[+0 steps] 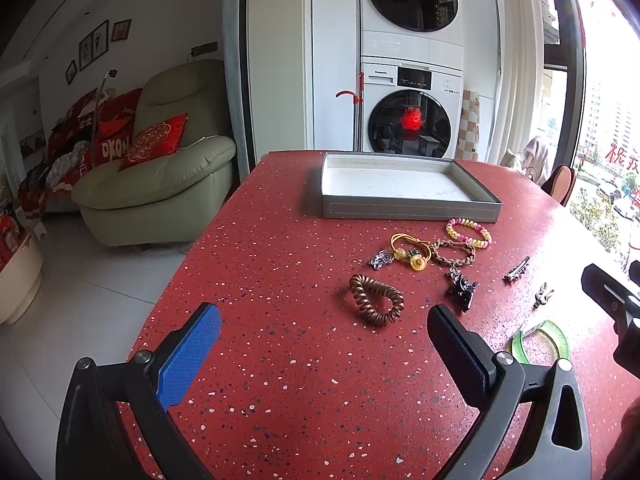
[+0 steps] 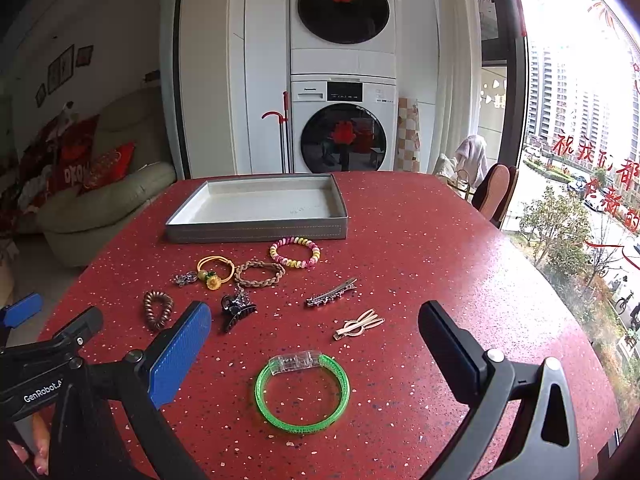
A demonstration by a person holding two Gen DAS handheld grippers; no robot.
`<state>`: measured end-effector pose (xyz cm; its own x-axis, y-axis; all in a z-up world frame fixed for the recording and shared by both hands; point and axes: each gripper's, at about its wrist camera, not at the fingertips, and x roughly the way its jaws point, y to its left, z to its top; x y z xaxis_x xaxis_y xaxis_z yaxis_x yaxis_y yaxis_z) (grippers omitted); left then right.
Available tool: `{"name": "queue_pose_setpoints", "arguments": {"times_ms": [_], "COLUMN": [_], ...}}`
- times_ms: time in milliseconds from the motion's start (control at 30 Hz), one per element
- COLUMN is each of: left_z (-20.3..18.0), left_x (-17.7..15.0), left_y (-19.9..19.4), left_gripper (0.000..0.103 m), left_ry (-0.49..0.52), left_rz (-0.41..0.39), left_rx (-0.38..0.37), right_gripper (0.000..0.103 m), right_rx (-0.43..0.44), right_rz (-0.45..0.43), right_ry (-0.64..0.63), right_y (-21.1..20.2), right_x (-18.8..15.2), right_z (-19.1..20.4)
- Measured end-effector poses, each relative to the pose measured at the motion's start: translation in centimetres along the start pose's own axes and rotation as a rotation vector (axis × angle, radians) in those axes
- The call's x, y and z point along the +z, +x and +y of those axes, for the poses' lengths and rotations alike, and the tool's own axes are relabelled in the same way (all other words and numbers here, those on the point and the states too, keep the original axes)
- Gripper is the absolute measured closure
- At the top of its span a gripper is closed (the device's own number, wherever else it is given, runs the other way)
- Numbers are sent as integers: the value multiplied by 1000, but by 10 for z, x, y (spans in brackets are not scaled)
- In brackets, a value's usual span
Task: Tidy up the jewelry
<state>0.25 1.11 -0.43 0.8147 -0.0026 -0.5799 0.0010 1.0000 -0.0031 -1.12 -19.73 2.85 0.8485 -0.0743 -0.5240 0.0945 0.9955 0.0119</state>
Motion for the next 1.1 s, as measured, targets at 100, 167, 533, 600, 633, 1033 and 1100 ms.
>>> {"name": "queue_pose_setpoints", "arguments": {"times_ms": [100,167,533,600,633,1033,1100], "left_z": [1,1,1,1,1,0,0], "left_x": [0,0,0,0,0,-1,-1], "left_y": [0,0,1,1,1,3,4], "left_gripper": [0,0,0,0,0,0,0], "left_ry": [-1,-1,2,2,2,3,2], "left_rz": [1,0,2,3,2,7,11], "left_rx": [1,1,0,0,0,-1,-1], "right_gripper": [0,0,0,0,0,0,0], "right_rx": [-1,0,1,2,3,4,5], "right_rz": [-1,0,-2,-1,-1,1,2], "right_ry": [0,0,0,0,0,6,7], "right_y": [0,0,1,1,1,3,3], "right_x": [0,0,-1,-1,-1,0,0], "right_z": [1,0,1,1,1,1,2]}}
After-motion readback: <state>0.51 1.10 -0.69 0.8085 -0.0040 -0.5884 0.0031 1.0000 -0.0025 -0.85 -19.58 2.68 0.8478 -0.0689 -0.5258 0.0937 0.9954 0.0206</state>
